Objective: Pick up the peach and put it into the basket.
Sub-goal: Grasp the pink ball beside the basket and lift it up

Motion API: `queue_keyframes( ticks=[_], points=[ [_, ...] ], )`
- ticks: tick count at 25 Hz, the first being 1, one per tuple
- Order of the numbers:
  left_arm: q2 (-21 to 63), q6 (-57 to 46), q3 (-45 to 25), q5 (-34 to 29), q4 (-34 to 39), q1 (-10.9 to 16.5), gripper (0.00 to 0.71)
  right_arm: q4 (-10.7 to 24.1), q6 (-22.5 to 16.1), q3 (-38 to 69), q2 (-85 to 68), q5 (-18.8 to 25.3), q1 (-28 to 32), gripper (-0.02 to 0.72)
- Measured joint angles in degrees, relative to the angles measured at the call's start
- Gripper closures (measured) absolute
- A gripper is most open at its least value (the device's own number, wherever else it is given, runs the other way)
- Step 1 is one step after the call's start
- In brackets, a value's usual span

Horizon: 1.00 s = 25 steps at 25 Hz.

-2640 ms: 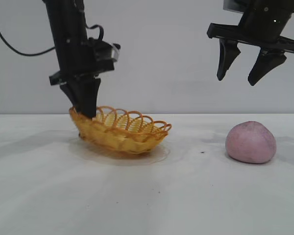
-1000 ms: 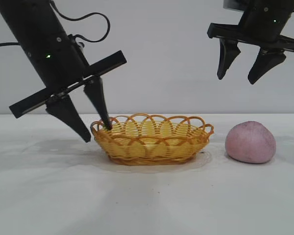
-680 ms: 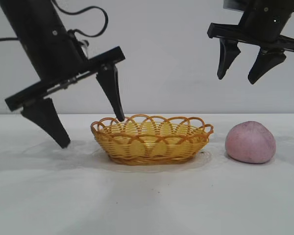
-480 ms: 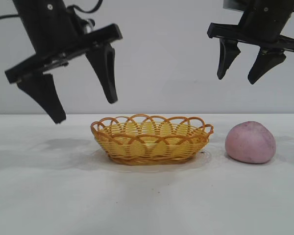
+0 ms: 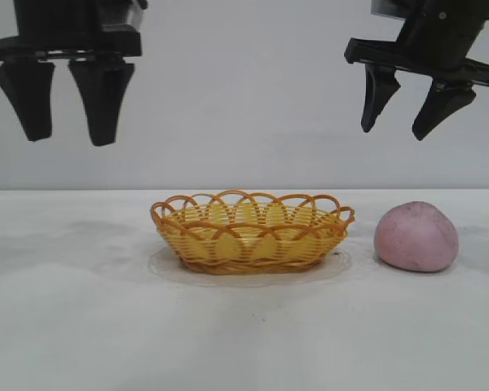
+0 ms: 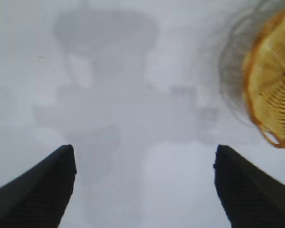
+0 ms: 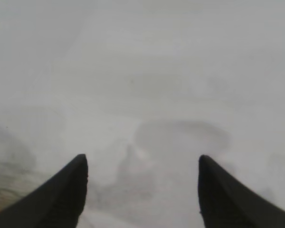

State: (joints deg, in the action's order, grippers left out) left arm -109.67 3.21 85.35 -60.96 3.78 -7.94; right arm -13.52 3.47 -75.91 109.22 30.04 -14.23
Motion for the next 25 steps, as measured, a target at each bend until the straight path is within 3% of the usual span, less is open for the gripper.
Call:
queue_keyframes(
  ticks=[4, 7, 14, 25],
  points=[
    [0.00, 0.34, 0.00, -3.74, -0.10, 5.26, 0.133, 0.00, 0.00, 0.00, 0.00, 0.55, 0.00, 0.279],
    [1.27, 0.34, 0.00, -6.37, -2.08, 7.55, 0.133, 0.00, 0.00, 0.00, 0.00, 1.00, 0.00, 0.279],
    [13.09, 0.46, -5.21, -7.70, -4.68, 8.01, 0.133, 0.10, 0.00, 0.00, 0.00, 1.90, 0.00, 0.279],
    [46.30, 0.77, -31.33, -3.38, -7.16, 8.01, 0.133, 0.10, 0.00, 0.00, 0.00, 1.93, 0.00, 0.279]
  ],
)
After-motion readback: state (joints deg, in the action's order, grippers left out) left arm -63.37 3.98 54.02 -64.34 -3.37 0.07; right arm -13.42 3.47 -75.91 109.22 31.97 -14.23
